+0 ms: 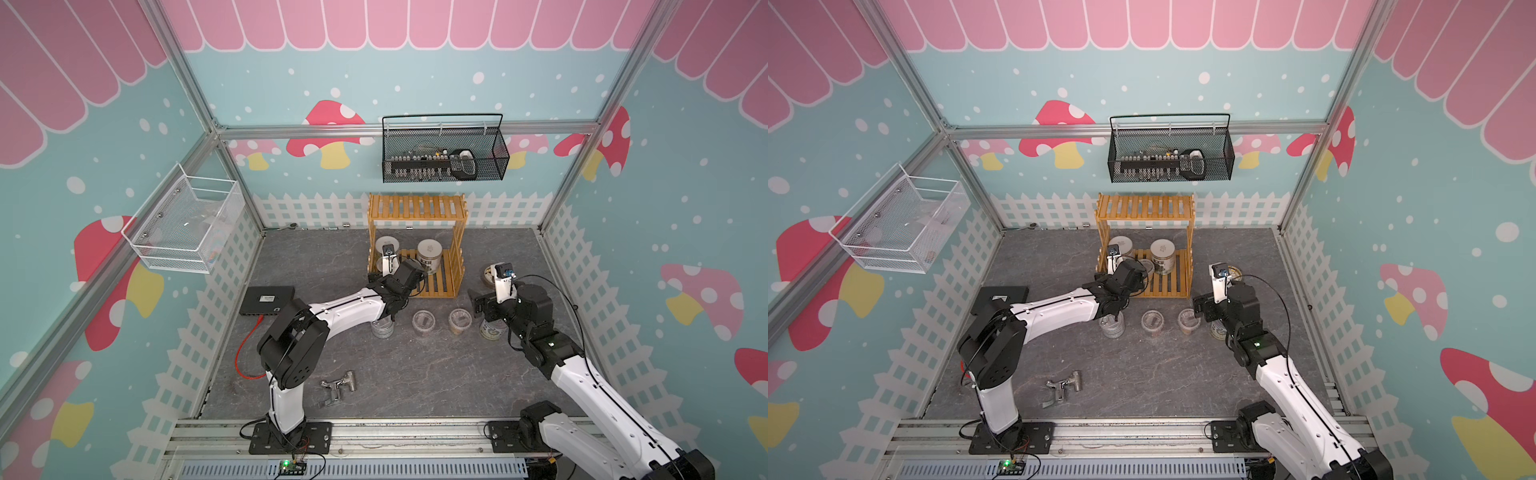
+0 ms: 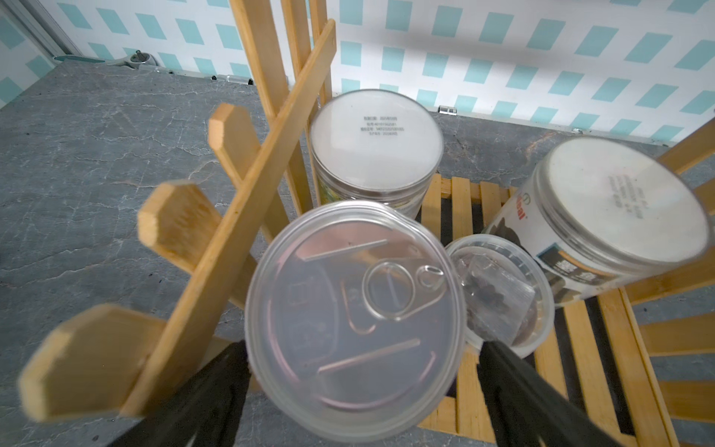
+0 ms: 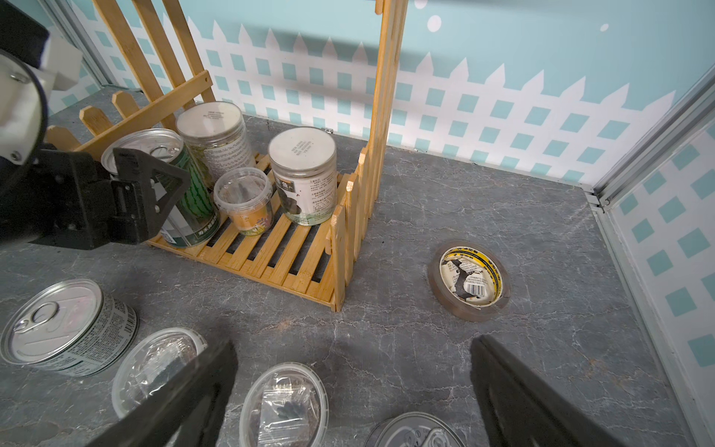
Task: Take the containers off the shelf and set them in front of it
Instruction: 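Pick up a container from the shelf.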
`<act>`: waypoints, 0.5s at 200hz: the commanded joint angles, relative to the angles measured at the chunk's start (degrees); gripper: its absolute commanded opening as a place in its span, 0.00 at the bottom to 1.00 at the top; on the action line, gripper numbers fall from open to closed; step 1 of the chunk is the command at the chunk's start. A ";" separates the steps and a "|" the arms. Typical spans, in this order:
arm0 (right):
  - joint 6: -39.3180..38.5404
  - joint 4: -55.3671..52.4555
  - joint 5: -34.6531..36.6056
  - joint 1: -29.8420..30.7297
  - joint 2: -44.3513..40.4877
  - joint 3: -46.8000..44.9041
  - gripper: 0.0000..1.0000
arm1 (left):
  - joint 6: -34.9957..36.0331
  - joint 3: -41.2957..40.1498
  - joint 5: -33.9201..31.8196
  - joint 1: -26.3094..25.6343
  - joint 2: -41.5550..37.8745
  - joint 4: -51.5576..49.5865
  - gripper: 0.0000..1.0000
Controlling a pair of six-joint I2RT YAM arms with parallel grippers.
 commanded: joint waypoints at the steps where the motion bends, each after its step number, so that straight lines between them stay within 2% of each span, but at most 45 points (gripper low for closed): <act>1: -0.37 0.81 -0.53 -0.33 0.36 1.23 0.99 | 1.26 2.00 -1.47 0.71 1.43 -0.89 0.96; 100: -0.19 1.64 -2.22 -0.77 0.74 0.92 0.99 | 4.72 7.00 -3.02 2.41 5.86 -0.96 0.96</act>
